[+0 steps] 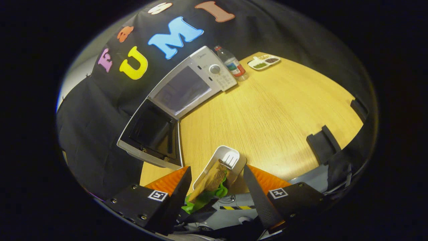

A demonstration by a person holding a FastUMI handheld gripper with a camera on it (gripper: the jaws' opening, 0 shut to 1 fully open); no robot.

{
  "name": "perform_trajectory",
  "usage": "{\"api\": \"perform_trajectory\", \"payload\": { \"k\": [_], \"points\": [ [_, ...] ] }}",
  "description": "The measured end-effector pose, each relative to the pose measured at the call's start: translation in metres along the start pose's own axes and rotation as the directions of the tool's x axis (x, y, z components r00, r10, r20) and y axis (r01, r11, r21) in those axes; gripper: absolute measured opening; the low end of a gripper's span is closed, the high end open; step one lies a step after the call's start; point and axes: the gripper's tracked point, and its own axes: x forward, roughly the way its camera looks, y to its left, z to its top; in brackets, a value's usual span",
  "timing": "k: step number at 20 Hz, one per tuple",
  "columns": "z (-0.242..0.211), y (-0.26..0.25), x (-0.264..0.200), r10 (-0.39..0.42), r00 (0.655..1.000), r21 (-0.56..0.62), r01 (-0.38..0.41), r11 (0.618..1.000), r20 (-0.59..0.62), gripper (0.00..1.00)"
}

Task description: Open the microwave, put the food inside, and close the microwave door.

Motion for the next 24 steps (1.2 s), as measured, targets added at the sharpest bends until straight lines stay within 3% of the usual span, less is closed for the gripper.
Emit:
{"api": "perform_trajectory", "payload": {
  "k": [5,8,10,12,17,24],
  "points": [
    [-0.034,0.005,0.008,0.051,0.990,0.166,-0.028,0.986,-0.135,0.93],
    [-0.036,0.015,0.013,0.079,0.987,0.232,-0.046,0.972,-0.137,0.59],
    [-0.039,0.012,0.012,0.067,0.987,0.220,-0.033,0.975,-0.146,0.52],
    [-0.034,0.011,0.006,0.060,0.989,0.221,-0.029,0.975,-0.136,0.36],
    [-0.022,0.019,-0.004,0.058,0.990,0.198,-0.032,0.980,-0.127,0.36],
    [0.020,0.046,-0.020,0.126,0.991,0.218,-0.113,0.969,-0.045,0.36]
  ]
}}
